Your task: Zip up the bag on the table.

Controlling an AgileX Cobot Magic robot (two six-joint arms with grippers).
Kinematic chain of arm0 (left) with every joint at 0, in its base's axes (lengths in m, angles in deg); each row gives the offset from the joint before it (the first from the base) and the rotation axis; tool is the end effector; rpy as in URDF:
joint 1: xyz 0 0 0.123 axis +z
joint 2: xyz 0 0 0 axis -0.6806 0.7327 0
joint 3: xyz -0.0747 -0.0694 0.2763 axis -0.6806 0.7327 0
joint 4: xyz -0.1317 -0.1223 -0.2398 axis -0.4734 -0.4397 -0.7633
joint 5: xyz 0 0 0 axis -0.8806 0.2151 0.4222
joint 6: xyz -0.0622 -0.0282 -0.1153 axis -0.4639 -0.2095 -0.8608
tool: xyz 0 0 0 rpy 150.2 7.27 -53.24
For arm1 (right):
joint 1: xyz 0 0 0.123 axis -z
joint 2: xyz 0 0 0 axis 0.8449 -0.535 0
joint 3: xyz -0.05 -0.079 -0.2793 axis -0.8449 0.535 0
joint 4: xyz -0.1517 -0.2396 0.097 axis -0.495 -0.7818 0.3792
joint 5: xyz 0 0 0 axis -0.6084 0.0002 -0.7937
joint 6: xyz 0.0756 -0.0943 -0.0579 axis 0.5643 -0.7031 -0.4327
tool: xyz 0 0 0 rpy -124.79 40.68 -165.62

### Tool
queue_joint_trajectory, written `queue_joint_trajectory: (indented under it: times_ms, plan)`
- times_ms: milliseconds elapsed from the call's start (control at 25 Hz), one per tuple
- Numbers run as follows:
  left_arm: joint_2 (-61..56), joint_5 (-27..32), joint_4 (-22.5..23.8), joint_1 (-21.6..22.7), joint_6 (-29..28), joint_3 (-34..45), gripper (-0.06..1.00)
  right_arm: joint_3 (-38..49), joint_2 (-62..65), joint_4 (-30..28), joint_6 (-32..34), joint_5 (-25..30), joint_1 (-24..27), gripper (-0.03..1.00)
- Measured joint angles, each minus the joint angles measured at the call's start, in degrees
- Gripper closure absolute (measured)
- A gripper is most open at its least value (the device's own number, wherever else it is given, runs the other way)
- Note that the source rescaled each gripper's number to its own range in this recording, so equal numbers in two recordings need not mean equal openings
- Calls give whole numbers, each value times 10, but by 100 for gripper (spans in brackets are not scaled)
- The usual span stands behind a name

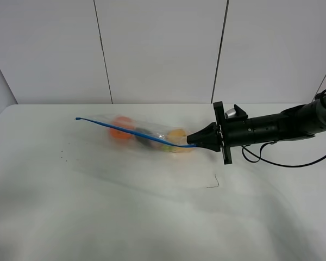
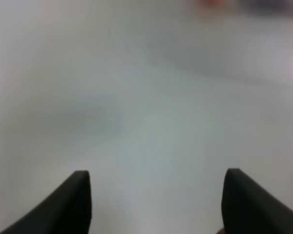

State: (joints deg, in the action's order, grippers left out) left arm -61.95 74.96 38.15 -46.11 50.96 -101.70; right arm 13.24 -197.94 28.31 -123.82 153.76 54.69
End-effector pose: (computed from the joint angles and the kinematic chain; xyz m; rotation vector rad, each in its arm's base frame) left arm 0.0668 -0.0091 0.2812 0.1061 2.0422 -0.0621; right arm 0.3831 0.1457 0.0896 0.2072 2.4848 1.8231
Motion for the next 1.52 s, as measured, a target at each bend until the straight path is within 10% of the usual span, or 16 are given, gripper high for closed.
queue_joint_trajectory:
  times_ms: [120,320,440,1000,1520]
  plan:
    - [-4,2,0,0,0,0,10,0,0,-11,0,0,0,86]
    - [-4,2,0,0,0,1,10,0,0,-39,25,0,10,23]
    - [-4,1,0,0,0,2,10,-5,0,-75,53,-8,36,9]
    - [-4,0,0,0,0,2,10,-335,95,-757,440,-30,38,6]
    - [-4,0,0,0,0,2,10,-141,234,-807,459,-5,39,6]
